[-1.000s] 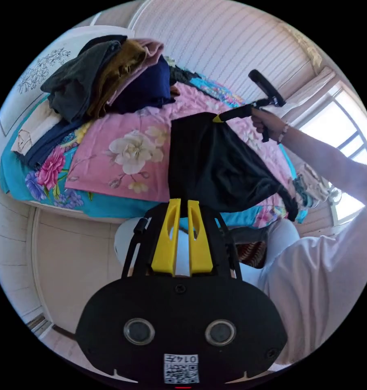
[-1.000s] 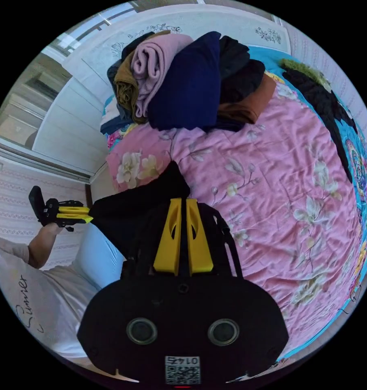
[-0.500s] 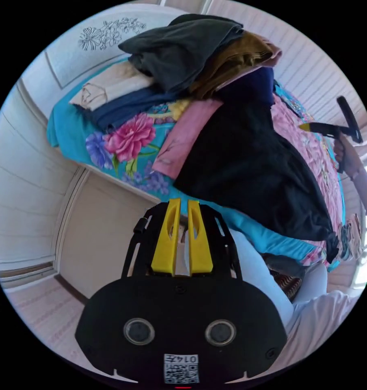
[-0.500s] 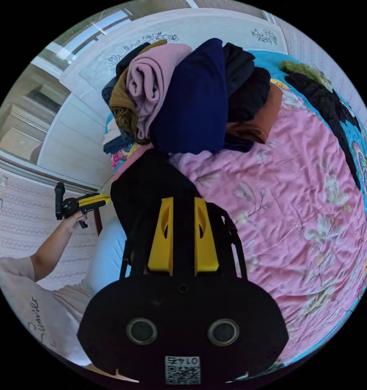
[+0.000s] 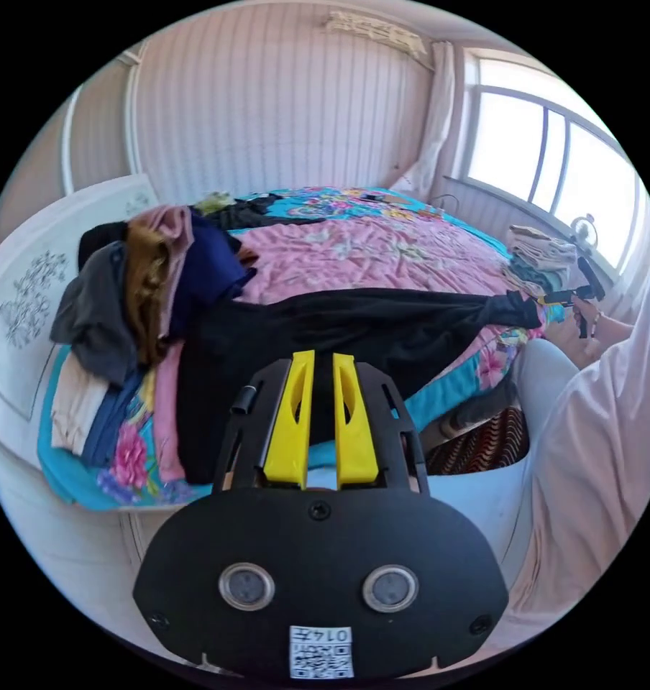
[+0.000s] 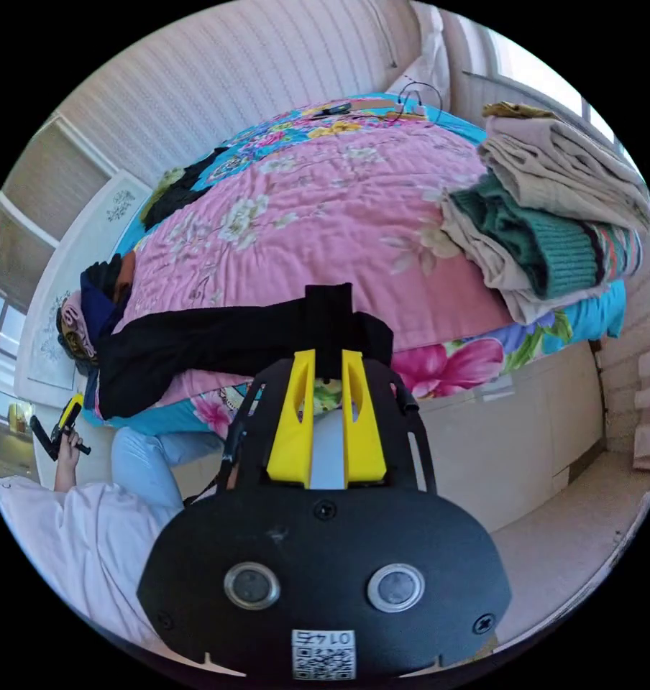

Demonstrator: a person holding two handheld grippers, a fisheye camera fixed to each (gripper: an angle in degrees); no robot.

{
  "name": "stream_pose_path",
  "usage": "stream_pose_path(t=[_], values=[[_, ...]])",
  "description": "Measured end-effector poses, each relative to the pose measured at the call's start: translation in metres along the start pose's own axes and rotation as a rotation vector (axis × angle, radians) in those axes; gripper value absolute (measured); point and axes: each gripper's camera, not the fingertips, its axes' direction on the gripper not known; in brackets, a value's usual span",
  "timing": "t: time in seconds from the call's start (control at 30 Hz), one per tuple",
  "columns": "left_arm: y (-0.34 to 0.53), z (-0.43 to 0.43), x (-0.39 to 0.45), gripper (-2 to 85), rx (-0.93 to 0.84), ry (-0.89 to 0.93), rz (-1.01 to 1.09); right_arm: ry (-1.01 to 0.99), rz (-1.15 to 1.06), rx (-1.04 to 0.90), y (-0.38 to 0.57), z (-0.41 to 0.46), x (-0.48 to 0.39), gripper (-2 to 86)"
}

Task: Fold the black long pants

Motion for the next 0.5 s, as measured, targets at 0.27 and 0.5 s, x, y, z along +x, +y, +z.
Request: stream_pose_path(t=[0.27, 0.5], values=[[-0.142, 0.087, 0.106, 6.2, -0.08, 0.189, 0.222, -0.108, -0.008, 0.023, 0.005, 0.025, 0.051, 11.7], [-0.201, 0.176, 0.219, 5.9, -0.315, 0.293, 0.303, -0.263, 0.049, -0.134, -0.021, 0.103, 0.093, 7.6]])
